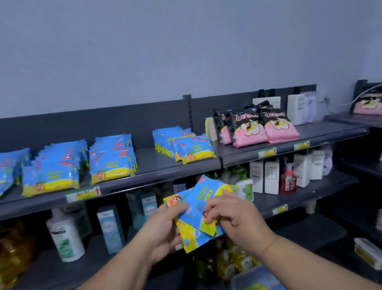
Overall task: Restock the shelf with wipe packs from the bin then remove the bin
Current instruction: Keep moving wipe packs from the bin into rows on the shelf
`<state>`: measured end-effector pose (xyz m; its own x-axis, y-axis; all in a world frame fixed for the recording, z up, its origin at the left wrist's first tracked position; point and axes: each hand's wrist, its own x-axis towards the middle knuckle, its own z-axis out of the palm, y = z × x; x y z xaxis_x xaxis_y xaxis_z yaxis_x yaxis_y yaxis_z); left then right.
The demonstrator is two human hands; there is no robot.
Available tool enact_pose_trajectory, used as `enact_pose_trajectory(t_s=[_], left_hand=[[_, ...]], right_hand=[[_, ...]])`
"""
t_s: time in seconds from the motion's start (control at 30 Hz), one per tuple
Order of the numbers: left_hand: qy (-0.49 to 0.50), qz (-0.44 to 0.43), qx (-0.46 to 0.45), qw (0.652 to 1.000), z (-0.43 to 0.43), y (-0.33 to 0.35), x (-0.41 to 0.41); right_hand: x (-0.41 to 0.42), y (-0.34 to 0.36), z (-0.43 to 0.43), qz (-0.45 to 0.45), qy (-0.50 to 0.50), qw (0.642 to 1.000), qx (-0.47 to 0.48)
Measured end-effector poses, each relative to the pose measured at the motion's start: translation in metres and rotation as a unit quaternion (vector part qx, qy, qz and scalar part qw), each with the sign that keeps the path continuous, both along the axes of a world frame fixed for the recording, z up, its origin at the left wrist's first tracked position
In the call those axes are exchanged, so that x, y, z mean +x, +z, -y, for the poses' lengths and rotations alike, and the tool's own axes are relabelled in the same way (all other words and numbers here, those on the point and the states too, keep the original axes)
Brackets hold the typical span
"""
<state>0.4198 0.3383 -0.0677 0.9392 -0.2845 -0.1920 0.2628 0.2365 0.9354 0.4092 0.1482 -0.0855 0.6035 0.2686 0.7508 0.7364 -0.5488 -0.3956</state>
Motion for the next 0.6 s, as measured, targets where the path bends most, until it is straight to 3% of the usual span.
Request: enact_pose_trajectory(t_s=[0.1,0.2,0.3,0.37,0.47,0.53,0.6], left_hand=[[0.066,0.027,-0.001,0.997,-0.047,0.009,-0.017],[0.124,0.059,0.007,0.991,-0.106,0.019,-0.035],[0.142,0.097,0.046,0.984,-0.168,0.029,-0.057],[0.145,0.117,0.059,0.981,-0.206,0.034,-0.070],[0.173,0.138,0.066,0.973,-0.257,0.041,-0.087],[0.191,0.137,0.064,0.970,-0.288,0.043,-0.094],[0.203,0.129,0.061,0.969,-0.319,0.044,-0.100]], right_hand=[[-0.003,0.010,-0.050,0.041,0.029,0.999,-0.016],[-0.004,0.016,-0.099,0.028,-0.007,0.997,0.069],[-0.012,0.037,-0.153,-0.080,-0.022,0.982,0.169],[-0.023,0.057,-0.192,-0.198,-0.001,0.968,0.155],[-0.030,0.068,-0.250,-0.363,0.080,0.914,0.162],[-0.034,0.067,-0.284,-0.413,0.116,0.882,0.194],[-0.038,0.067,-0.315,-0.415,0.121,0.879,0.201]])
